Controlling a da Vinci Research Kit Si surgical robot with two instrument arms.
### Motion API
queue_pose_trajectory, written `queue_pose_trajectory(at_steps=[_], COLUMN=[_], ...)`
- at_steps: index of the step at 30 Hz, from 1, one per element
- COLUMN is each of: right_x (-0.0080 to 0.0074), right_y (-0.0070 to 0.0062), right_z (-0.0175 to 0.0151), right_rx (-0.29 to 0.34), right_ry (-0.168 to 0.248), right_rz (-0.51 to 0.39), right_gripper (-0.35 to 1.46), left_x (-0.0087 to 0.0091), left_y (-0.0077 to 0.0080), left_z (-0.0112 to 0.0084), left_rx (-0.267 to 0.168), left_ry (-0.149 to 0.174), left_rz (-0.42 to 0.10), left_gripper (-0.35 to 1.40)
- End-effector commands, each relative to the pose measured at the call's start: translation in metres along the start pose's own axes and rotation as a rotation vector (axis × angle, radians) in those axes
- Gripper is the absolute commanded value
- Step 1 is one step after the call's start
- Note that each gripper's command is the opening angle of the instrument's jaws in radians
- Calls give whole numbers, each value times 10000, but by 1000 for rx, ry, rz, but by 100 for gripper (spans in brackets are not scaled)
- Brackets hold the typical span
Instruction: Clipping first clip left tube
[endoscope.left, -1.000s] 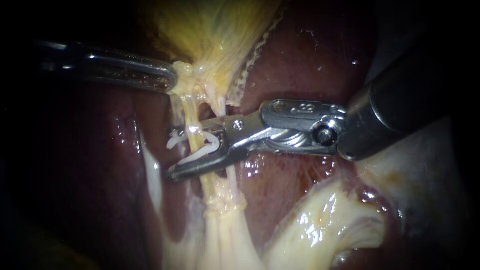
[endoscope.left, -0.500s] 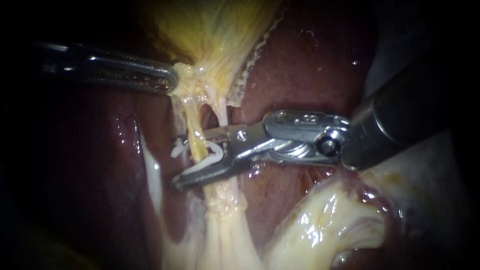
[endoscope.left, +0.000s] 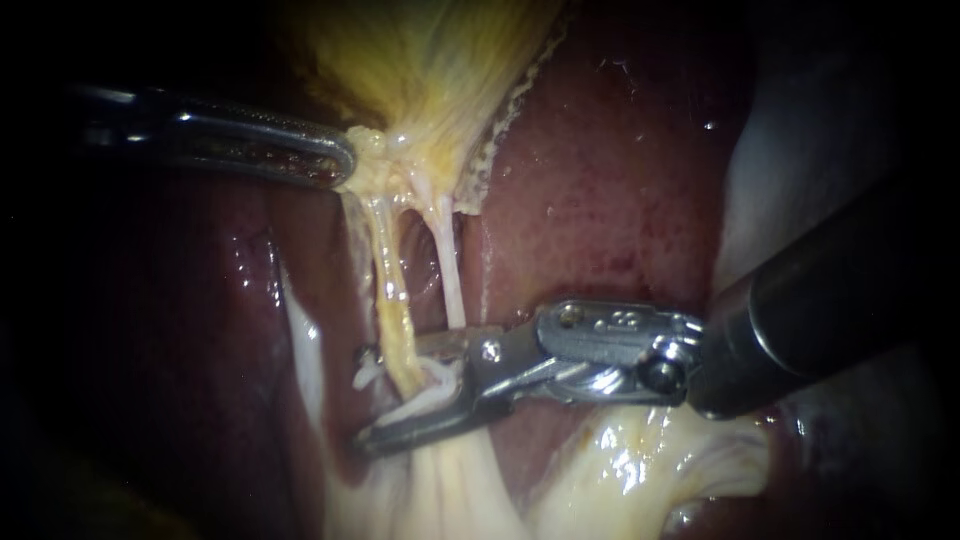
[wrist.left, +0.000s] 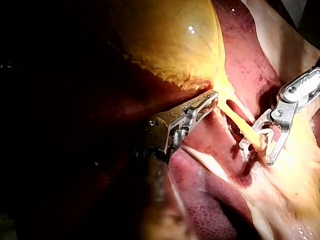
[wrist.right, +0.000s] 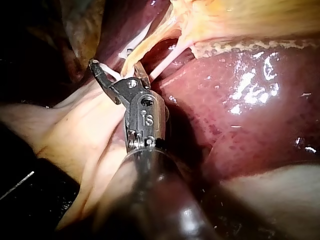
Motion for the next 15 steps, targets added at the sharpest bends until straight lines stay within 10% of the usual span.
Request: queue_pose_trajectory(at_steps=[1, 15], right_x=[1, 0], right_y=[-1, -2], right_z=[-2, -4], right_rx=[1, 2], right_ry=[0, 0], right_rz=[11, 17], right_gripper=[47, 35], left_x=[0, 0], left_y=[0, 0], left_z=[0, 0], left_rx=[0, 3], left_ry=[0, 0], left_rz=[0, 0], left_gripper=[-35, -35])
